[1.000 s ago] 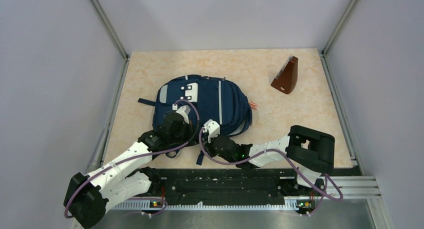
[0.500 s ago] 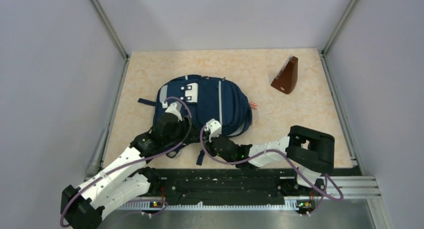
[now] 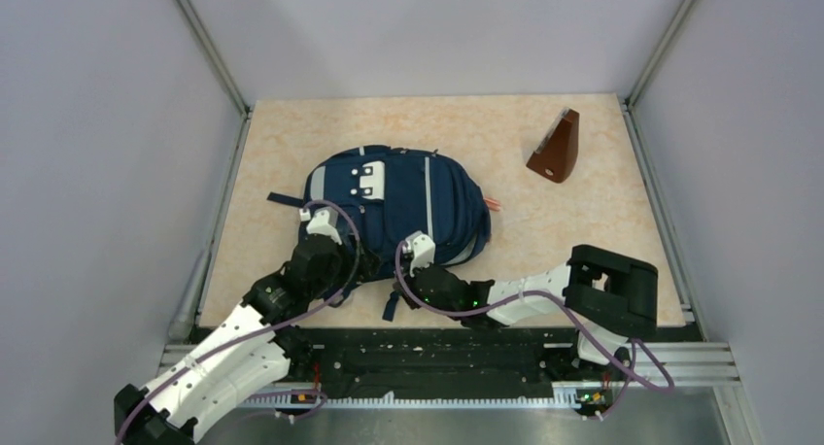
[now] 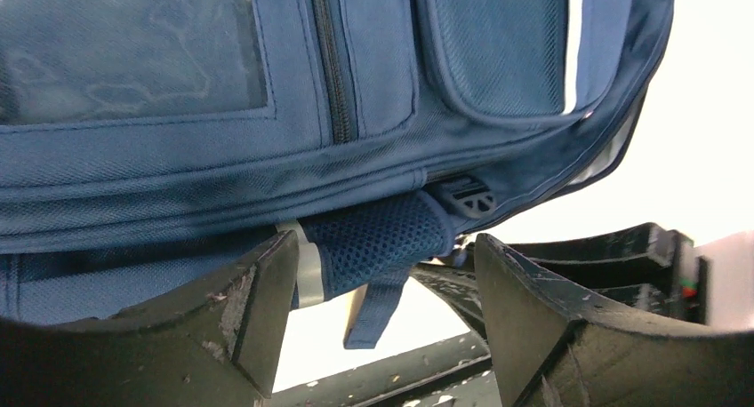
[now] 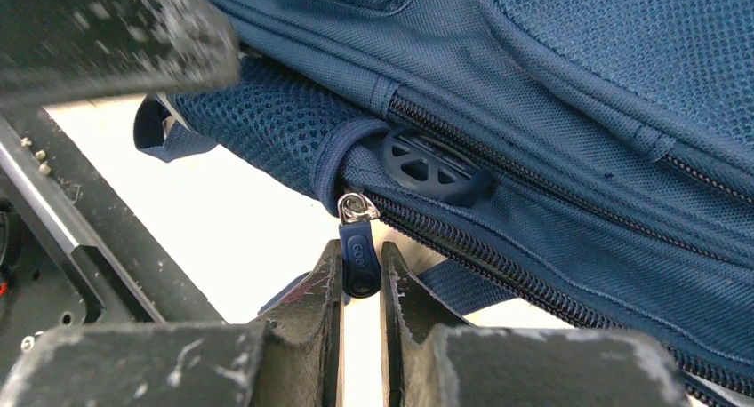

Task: Pack the student bag
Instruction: Zip the student bag at the center of the board.

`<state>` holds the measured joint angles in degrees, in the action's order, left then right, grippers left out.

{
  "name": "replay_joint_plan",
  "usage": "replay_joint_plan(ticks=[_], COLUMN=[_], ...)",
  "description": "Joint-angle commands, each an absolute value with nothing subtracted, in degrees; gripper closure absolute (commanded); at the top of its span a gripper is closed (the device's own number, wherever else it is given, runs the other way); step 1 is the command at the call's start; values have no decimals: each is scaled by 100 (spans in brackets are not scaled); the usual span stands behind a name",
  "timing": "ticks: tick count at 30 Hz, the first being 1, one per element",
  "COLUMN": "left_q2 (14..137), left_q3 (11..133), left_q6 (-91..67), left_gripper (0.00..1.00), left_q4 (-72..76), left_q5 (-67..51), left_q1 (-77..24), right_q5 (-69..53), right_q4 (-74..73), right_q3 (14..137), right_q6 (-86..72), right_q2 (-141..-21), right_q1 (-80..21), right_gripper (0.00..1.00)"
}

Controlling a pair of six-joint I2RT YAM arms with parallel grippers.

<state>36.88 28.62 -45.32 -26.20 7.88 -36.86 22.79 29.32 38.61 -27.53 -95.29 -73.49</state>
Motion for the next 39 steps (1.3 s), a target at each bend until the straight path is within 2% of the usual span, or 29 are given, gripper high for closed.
replay_joint_plan(ticks=[1,9,21,31,33,39], left_q2=[3654,4081,4580,5208,5354,5934], left_q3=[2595,2640,2877,3120,3183,3401], left_q6=[-3906,-3226,-2587,-2278,-2268,-2285], left_gripper=[23,24,19,17,21,53], left_q4=[-1994,-1968,-2062,-2059,-2051,-2072], left_q5=[387,267,242,831,948,1044], left_q1=[-3694,-3718,-3843,-4386,-4470,-4610], right_q5=[2067,1498,65,-254,-276,-214], right_q4=[2807,2395,2112,1607,1591,1608], right_q3=[4022,4175,4261,4421,4421,4397], right_q6=[-3041,-3371,-4010,-4332,-4342,-4402], right_q2=[-9123,-9079,-8910,-8859,-8867,-8856], right_q1=[-7374,-7202,-6625,-6456,-6451,-6451], right_gripper=[100,100,100,100,100,100])
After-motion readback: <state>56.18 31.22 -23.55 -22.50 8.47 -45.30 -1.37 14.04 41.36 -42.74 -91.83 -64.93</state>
